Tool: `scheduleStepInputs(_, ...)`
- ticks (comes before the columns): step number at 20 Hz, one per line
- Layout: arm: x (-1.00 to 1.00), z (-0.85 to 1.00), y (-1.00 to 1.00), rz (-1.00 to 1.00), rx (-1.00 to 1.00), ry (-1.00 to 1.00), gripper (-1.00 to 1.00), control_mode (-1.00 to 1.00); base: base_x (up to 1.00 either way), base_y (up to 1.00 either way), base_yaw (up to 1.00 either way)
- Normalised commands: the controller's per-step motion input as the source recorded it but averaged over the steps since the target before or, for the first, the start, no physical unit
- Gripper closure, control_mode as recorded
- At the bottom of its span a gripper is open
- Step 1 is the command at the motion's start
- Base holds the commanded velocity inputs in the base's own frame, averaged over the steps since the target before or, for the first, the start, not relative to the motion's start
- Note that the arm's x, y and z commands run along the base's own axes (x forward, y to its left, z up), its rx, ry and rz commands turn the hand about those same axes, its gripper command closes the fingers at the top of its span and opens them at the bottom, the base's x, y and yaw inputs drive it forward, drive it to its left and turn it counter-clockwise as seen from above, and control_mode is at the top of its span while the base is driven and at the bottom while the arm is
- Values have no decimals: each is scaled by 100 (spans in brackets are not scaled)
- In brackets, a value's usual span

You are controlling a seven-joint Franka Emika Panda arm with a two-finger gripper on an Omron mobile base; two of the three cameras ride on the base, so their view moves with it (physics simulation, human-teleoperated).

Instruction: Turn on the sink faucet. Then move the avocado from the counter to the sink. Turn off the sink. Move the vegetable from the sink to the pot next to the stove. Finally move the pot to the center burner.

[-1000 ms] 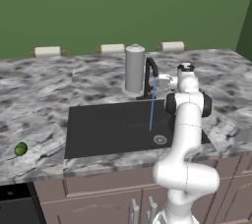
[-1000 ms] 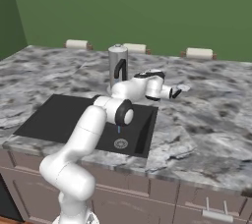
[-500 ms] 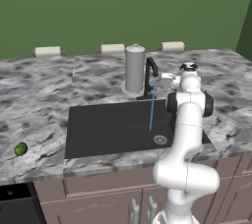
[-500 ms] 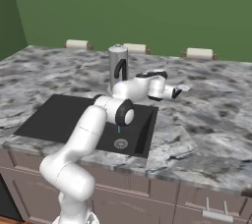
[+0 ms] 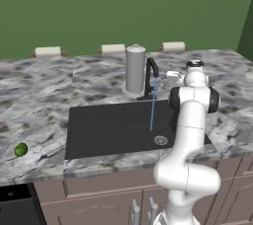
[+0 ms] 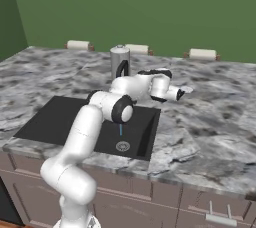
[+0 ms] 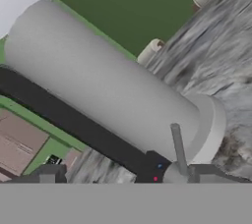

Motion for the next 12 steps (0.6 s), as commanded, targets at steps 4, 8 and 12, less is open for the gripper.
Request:
scheduleStepInputs(4,-57,20,0,-18,-5,0,-100,-100,0,0,0)
scheduleStepInputs(8,-56,29,0,-17,-5,0,-100,-100,0,0,0)
scheduleStepInputs(12,-60,45,0,-16,-6,0,-100,-100,0,0,0)
